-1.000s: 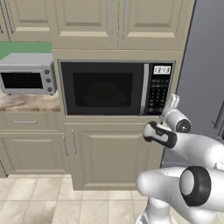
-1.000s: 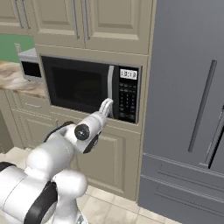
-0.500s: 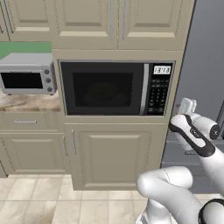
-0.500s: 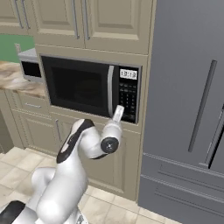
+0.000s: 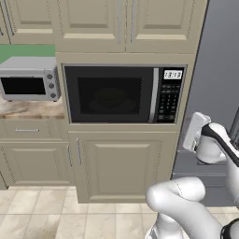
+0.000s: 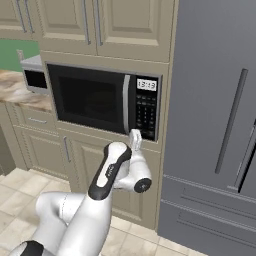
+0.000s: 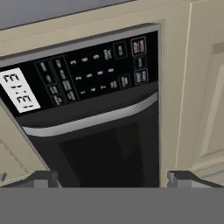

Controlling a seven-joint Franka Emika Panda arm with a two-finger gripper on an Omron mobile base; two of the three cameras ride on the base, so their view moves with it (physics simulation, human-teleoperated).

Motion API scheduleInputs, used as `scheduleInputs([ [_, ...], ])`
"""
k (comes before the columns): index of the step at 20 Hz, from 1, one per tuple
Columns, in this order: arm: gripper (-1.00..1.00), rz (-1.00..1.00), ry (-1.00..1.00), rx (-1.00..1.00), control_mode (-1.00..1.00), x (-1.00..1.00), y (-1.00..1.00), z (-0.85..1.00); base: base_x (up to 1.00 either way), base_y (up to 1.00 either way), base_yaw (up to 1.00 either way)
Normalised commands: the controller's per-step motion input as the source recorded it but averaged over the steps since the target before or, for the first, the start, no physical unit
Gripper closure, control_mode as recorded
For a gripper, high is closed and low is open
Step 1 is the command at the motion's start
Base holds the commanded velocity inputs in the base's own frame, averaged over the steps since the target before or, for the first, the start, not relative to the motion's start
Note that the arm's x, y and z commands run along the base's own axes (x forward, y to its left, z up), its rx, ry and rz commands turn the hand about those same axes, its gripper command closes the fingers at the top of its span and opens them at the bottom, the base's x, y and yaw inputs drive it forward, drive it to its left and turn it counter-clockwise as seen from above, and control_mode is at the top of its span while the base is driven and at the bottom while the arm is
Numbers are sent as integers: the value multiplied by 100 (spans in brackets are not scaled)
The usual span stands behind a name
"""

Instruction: Pick the mushroom from the sink and place it in the bowl. Then pick the bowl and place it in the microwave. Then close the microwave door and press the start button.

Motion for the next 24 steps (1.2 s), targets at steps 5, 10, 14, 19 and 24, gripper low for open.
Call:
scheduleInputs([
  [5, 100, 0, -12, 0, -100, 9, 44, -6, 0, 0, 0],
  [10, 100, 0, 0, 0, -100, 33, 4, 0, 0, 0, 0],
  [14, 100, 0, 0, 1, -100, 43, -15, 0, 0, 0, 0],
  [19, 100, 0, 0, 0, -100, 44, -6, -8, 0, 0, 0],
  [24, 100, 0, 0, 1, -100, 24, -12, -9, 0, 0, 0],
])
